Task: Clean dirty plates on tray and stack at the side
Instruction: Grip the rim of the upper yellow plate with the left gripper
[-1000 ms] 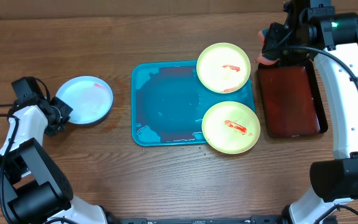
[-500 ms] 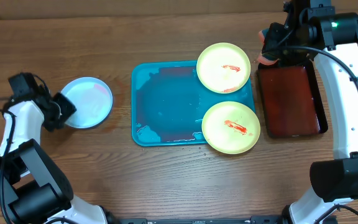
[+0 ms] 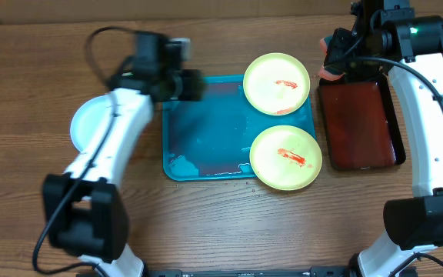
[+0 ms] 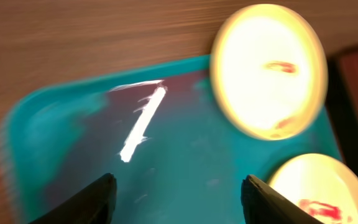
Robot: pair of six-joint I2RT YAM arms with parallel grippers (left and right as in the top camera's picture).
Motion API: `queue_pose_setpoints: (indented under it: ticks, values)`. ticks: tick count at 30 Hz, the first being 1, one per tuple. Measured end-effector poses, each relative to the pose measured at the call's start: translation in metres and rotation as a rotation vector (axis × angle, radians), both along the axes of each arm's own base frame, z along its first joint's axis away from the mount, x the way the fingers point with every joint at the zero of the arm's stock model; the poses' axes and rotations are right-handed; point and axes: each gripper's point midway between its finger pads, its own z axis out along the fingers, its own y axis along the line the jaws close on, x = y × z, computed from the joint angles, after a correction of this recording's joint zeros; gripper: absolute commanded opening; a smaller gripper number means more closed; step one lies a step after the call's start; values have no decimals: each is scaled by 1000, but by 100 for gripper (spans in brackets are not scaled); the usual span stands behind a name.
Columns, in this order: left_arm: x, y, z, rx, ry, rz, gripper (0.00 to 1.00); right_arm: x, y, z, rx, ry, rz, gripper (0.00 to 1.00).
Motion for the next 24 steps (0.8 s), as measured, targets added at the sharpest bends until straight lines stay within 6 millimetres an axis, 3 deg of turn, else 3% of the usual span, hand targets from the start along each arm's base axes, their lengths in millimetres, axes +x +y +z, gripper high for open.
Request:
queue_pose_setpoints:
  ticks: [2, 6, 9, 13, 16, 20, 24]
  values:
    - [4, -38, 6, 31, -15, -65, 73, 0, 0, 0, 0, 0, 0, 4]
    - [17, -82, -2, 97, 20, -103, 80, 0, 0, 0, 0, 0, 0, 4]
    - [38, -107, -30, 126, 63, -83, 80, 0, 0, 0, 0, 0, 0, 4]
    - [47, -114, -61, 138, 124, -48, 74, 0, 0, 0, 0, 1, 0, 4]
    - [48, -114, -85, 143, 176, -9, 63, 0, 0, 0, 0, 1, 0, 4]
    - [48, -114, -101, 133, 214, 33, 48, 0, 0, 0, 0, 1, -1, 4]
    - [52, -117, -114, 123, 225, 54, 45, 0, 0, 0, 0, 1, 0, 4]
